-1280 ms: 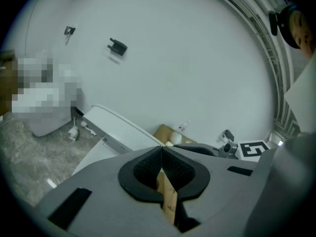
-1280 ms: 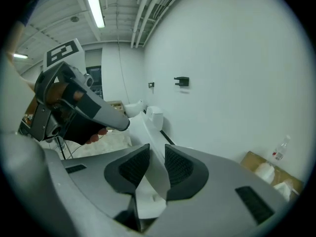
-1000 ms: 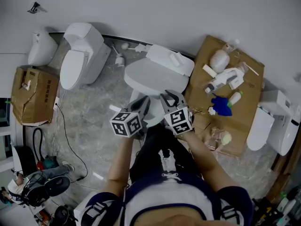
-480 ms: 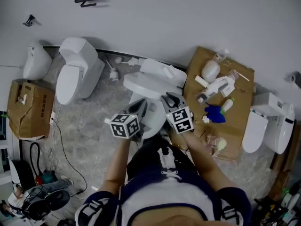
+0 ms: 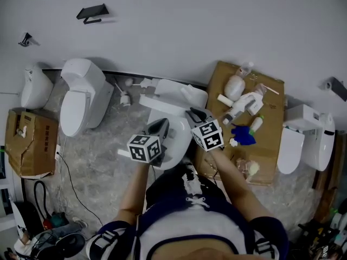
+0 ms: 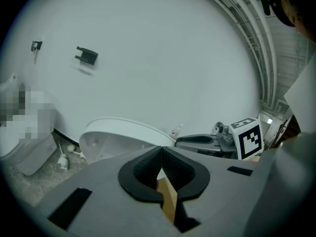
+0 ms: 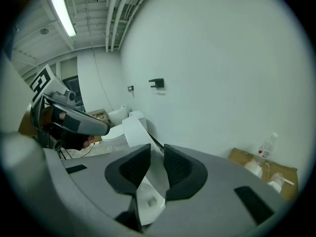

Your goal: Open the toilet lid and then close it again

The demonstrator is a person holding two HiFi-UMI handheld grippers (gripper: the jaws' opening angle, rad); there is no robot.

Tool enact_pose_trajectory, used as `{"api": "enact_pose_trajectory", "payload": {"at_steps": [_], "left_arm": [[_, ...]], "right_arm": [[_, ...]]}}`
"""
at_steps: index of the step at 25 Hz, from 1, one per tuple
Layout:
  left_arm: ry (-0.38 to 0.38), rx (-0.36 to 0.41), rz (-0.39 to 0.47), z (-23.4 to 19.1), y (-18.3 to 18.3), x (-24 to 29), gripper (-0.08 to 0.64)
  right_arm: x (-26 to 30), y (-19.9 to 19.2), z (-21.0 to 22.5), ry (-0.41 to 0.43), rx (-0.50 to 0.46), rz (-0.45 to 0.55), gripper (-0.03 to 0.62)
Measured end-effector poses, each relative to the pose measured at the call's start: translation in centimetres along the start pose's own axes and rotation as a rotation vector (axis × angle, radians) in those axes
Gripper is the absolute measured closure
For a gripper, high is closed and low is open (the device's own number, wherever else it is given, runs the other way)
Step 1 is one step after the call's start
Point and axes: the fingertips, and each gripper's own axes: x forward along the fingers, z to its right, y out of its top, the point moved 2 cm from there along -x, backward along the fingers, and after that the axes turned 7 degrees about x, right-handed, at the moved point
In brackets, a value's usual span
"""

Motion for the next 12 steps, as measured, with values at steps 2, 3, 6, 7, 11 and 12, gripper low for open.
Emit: {"api": "enact_pose_trajectory", "payload": {"at_steps": [2, 3, 6, 7, 11, 12], "left_arm": [[-0.009, 0.014, 0.003, 0.0, 0.3, 0.4, 0.552], [-0.011, 0.021, 0.005, -0.1, 0.4, 0.6, 0.552], [-0.006, 0.041, 0.018, -0.2, 1.0, 1.0, 0.552], [-0.004, 0.046, 0.022, -0.2, 1.2, 1.1, 0.552], [0.009, 0.055, 0.055, -0.3, 2.1, 1.6, 0.552], [0.013, 0.059, 0.067, -0.3, 2.4, 1.7, 0.552]], "right_arm": [[0.2, 0.3, 0.5, -0.010, 0.004, 0.004, 0.512], [0.3, 0.5, 0.7, -0.014, 0.008, 0.003, 0.514], [0.5, 1.0, 1.3, -0.018, 0.023, -0.010, 0.514], [0.5, 1.1, 1.4, -0.018, 0.022, -0.013, 0.514], [0.7, 1.6, 1.8, -0.050, -0.030, -0.011, 0.520], [0.8, 1.8, 1.9, -0.061, -0.049, -0.011, 0.525]]}}
